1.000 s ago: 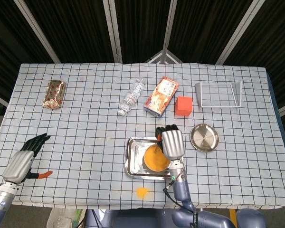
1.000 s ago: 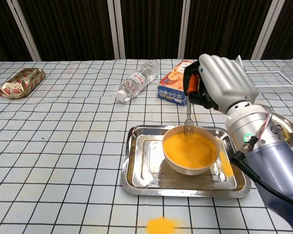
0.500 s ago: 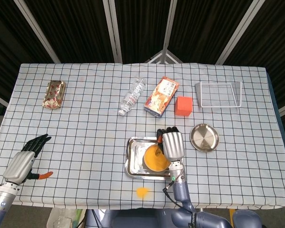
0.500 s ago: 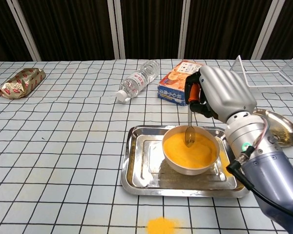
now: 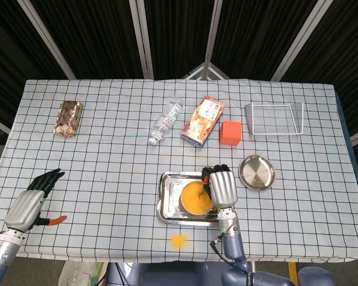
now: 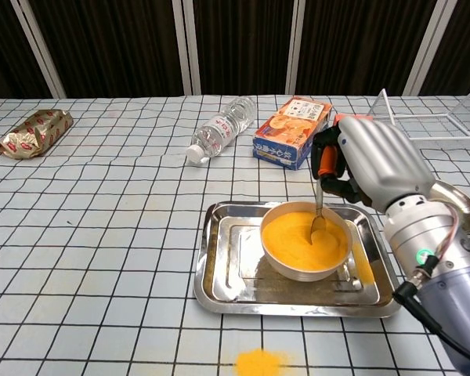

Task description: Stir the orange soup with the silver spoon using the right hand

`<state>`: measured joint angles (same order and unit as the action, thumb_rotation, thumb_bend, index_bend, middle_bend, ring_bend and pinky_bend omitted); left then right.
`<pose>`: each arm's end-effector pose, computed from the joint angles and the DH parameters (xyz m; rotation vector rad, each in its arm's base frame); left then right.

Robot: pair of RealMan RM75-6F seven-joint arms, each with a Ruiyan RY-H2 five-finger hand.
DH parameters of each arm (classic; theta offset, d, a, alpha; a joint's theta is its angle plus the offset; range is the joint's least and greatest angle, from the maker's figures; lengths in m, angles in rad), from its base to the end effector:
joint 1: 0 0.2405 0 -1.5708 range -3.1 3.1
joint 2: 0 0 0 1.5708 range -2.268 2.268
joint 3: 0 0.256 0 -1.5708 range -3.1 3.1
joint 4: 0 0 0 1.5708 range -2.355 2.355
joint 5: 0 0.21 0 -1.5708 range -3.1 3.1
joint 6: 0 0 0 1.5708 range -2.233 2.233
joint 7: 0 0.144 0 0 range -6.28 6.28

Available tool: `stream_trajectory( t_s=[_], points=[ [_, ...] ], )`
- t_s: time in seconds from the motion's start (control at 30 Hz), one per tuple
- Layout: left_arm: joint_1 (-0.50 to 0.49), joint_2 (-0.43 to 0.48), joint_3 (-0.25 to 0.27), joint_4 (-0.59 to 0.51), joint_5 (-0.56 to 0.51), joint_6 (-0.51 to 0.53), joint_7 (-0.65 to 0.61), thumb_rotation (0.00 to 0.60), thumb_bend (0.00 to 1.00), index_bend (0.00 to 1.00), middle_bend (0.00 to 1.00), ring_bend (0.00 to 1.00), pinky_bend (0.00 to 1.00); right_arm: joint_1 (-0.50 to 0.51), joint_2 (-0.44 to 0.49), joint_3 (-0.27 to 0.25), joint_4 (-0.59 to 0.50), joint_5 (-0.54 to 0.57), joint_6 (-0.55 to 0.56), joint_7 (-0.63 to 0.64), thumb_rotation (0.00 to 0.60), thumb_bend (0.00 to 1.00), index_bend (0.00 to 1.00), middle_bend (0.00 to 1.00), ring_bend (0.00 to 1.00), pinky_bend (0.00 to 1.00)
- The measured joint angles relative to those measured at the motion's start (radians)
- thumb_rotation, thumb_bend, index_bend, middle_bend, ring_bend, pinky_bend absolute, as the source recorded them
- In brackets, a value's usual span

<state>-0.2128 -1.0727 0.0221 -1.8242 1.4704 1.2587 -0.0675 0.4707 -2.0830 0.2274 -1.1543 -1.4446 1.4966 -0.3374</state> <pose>-0.2668 0.1915 0.1169 -1.5471 -1.2442 -0.9501 -0.1295 -0.2708 -0.0740 1.3556 -0.8529 1.2837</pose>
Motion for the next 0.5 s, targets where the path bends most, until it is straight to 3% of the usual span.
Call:
stream_trajectory(
  t_s=[0.27, 0.5],
  points=[
    [0.002, -0.003, -0.001, 0.0, -0.001, 0.003, 0.006, 0.6, 0.02, 0.0, 0.0, 0.0, 0.0, -0.029, 0.026, -0.03, -0.043, -0.021, 0.023, 0.005, 0.6, 0.78, 0.97, 0.74, 0.58, 0.48],
    [0.002, -0.004, -0.001, 0.0, -0.001, 0.005, 0.006, 0.6, 0.02, 0.0, 0.0, 0.0, 0.0, -0.031, 0.043, -0.018, -0.08, -0.032, 0.03, 0.004, 0.6, 0.78, 0.97, 0.74, 0.58, 0.48]
  ],
)
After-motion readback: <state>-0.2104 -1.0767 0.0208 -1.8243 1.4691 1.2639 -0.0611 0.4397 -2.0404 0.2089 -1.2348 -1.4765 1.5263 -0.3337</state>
